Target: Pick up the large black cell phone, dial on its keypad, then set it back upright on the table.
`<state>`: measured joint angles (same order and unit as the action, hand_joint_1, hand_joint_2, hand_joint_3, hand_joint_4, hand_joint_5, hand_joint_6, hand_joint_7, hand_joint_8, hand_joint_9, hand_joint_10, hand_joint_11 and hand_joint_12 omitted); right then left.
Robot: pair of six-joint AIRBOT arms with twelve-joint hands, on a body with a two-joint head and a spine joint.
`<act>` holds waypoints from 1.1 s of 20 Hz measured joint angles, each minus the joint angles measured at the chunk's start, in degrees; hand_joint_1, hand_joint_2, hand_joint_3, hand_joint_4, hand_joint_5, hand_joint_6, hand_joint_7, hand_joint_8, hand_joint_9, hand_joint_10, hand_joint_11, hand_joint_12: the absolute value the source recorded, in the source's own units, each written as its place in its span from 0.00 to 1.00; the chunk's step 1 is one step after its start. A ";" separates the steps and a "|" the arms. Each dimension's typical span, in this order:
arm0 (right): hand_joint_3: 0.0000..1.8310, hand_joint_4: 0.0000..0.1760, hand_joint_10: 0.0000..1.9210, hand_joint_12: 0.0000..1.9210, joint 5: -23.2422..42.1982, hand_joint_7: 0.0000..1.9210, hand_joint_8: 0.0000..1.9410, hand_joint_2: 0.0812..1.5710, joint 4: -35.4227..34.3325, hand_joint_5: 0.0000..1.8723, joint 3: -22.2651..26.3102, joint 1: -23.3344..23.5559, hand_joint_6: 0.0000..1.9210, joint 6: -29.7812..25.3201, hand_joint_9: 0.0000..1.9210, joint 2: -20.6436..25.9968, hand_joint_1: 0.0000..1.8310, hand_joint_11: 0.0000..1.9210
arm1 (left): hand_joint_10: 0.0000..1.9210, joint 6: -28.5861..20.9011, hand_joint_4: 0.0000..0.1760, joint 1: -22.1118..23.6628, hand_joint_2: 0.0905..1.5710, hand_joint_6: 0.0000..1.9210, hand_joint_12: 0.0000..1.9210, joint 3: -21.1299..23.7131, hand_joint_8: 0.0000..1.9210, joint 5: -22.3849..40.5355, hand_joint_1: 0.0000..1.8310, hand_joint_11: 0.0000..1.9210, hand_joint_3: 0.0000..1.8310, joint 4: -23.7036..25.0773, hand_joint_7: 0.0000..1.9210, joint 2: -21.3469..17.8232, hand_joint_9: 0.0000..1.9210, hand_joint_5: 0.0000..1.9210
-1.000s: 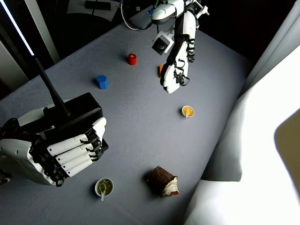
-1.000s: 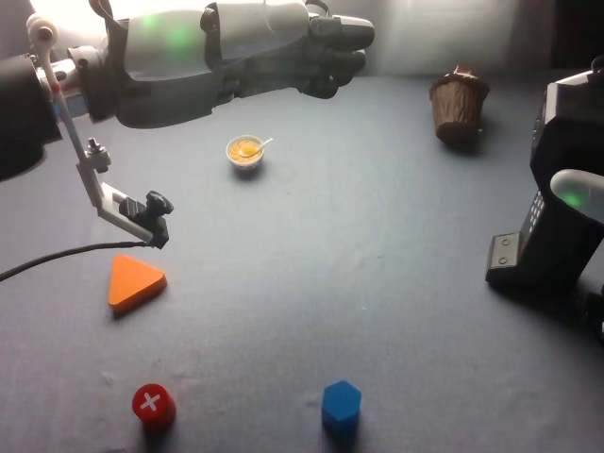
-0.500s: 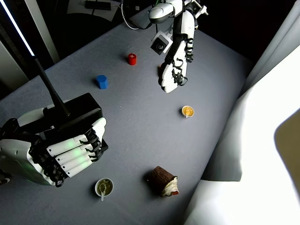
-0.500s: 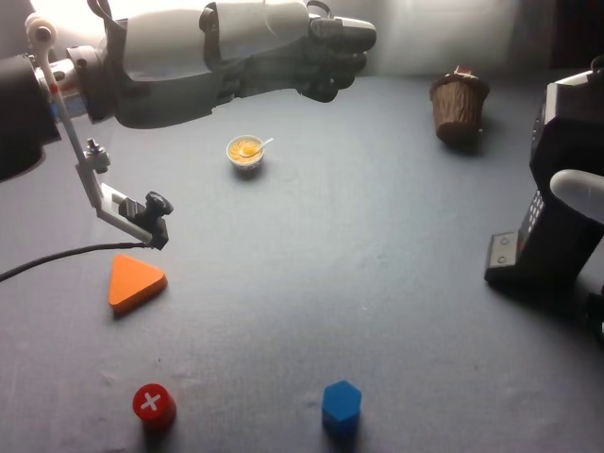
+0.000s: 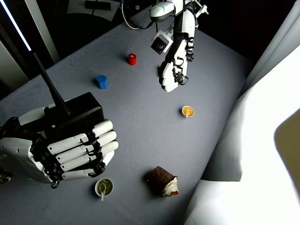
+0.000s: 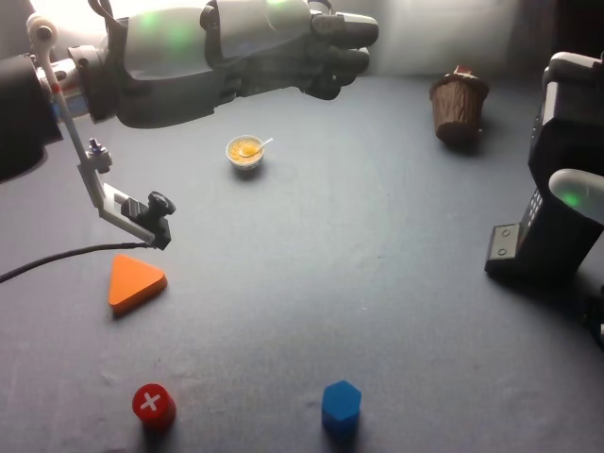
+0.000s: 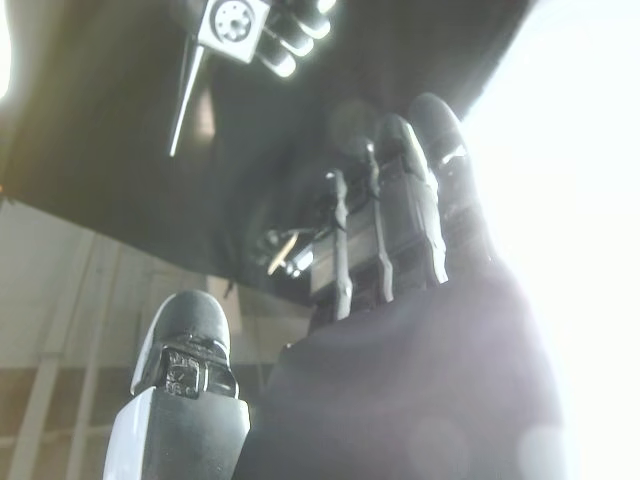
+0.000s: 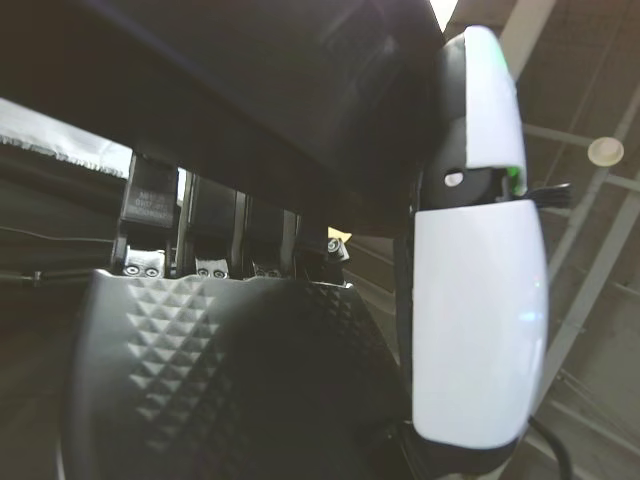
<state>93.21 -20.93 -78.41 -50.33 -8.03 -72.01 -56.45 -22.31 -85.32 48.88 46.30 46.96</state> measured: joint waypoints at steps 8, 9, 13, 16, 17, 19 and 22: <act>0.00 0.08 0.00 0.20 0.44 0.08 0.00 0.62 -0.20 0.09 0.00 0.00 0.00 0.04 0.06 -0.02 0.23 0.00 | 0.00 0.02 0.20 0.00 0.78 0.00 0.37 0.46 0.00 -0.02 0.00 0.00 0.00 -0.24 0.16 -0.04 0.14 0.15; 0.00 0.14 0.00 0.13 0.44 0.05 0.00 0.62 -0.09 0.06 0.00 0.00 0.00 0.04 0.03 -0.02 0.20 0.00 | 0.00 0.02 0.20 0.00 0.78 0.00 0.37 0.46 0.00 -0.02 0.00 0.00 0.00 -0.24 0.16 -0.04 0.14 0.15; 0.00 0.42 0.00 0.00 0.48 0.00 0.00 0.55 -0.24 0.00 0.00 0.00 0.00 -0.02 0.00 0.00 0.07 0.00 | 0.00 0.02 0.19 0.00 0.78 0.00 0.40 0.46 0.00 -0.02 0.00 0.00 0.00 -0.24 0.17 -0.04 0.15 0.16; 0.00 0.52 0.00 0.00 0.48 0.00 0.00 0.53 -0.20 0.00 0.04 0.00 0.00 0.00 0.00 0.11 0.02 0.00 | 0.00 0.20 0.18 0.00 0.78 0.00 0.39 0.46 0.00 0.00 0.00 0.00 0.00 -0.24 0.16 -0.04 0.15 0.16; 0.00 0.53 0.00 0.00 0.48 0.00 0.00 0.53 -0.22 0.00 0.39 0.00 0.00 0.02 0.00 0.31 0.01 0.00 | 0.00 0.26 0.20 0.00 0.78 0.00 0.38 0.46 0.00 0.00 0.00 0.00 0.00 -0.24 0.16 -0.04 0.14 0.15; 0.00 0.56 0.00 0.00 0.48 0.00 0.00 0.53 -0.02 0.00 0.63 -0.02 0.00 0.11 0.00 0.90 0.00 0.00 | 0.00 0.26 0.21 0.00 0.78 0.00 0.38 0.46 0.00 0.00 0.00 0.00 0.00 -0.24 0.16 -0.04 0.14 0.14; 0.00 0.57 0.00 0.00 0.55 0.00 0.00 0.55 0.02 0.00 1.73 -0.13 0.00 0.33 0.00 2.78 0.00 0.00 | 0.00 0.28 0.22 0.00 0.77 0.00 0.38 0.46 0.00 -0.02 0.00 0.00 0.00 -0.24 0.16 -0.09 0.14 0.14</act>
<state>93.76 -20.91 -76.69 -50.46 -7.70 -69.23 -56.16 -22.31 -84.86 48.86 46.06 46.87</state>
